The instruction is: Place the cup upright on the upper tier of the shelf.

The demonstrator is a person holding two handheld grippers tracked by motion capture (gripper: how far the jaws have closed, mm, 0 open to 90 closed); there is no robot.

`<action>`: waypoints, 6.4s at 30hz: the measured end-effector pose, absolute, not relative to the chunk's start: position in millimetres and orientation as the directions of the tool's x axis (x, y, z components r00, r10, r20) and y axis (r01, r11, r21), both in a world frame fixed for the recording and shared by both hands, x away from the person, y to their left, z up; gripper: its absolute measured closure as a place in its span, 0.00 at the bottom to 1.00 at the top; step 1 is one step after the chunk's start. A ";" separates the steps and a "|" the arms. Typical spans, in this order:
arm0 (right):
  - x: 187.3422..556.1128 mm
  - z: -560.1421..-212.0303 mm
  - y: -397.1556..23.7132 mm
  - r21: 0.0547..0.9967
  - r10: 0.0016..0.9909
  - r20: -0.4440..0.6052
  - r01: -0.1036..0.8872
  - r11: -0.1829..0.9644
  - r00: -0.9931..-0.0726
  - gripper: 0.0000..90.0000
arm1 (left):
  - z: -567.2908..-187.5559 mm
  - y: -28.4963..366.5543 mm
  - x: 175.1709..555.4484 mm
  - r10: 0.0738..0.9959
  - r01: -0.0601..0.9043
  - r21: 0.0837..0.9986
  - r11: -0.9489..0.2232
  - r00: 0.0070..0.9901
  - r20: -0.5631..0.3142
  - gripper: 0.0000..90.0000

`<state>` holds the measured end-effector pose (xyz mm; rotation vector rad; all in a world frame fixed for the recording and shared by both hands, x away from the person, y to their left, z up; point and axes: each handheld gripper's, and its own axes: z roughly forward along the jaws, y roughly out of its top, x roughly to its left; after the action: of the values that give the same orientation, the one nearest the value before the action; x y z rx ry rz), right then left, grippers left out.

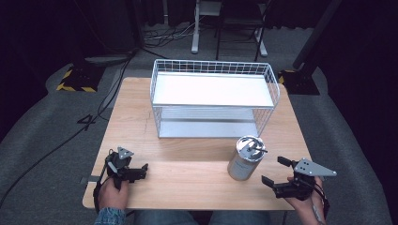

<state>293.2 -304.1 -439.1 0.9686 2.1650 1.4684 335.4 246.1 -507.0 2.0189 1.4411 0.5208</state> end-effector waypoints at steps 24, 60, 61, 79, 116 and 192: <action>324.4 -451.4 -262.6 0.948 0.629 0.052 0.237 0.214 -0.776 0.00 | -507.0 246.1 335.4 0.942 0.708 0.667 -0.232 0.334 -0.026 0.00; 340.0 -485.7 -235.2 0.947 0.686 0.092 0.276 0.163 -0.722 0.01 | -507.0 246.1 335.4 0.942 0.708 0.667 -0.233 0.334 -0.026 0.00; 340.0 -485.7 -235.2 0.947 0.686 0.092 0.276 0.163 -0.722 0.01 | -507.0 246.1 335.4 0.942 0.708 0.667 -0.233 0.334 -0.026 0.00; 338.8 -475.6 -235.6 0.947 0.687 0.057 0.257 0.192 -0.725 0.04 | -507.0 246.1 335.4 0.942 0.708 0.667 -0.233 0.334 -0.026 0.00; 362.8 -347.7 -228.5 0.944 0.672 -0.001 0.221 0.245 -0.741 0.04 | -507.0 246.1 335.4 0.942 0.708 0.667 -0.232 0.335 -0.027 0.00; 517.6 -276.1 -151.4 0.949 0.755 -0.013 0.229 0.216 -0.656 0.04 | -506.9 245.7 336.3 0.939 0.706 0.667 -0.240 0.343 -0.026 0.00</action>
<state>517.6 -151.4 -276.1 0.9071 2.0155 1.4454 336.3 245.7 -506.9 2.0253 1.4310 0.5173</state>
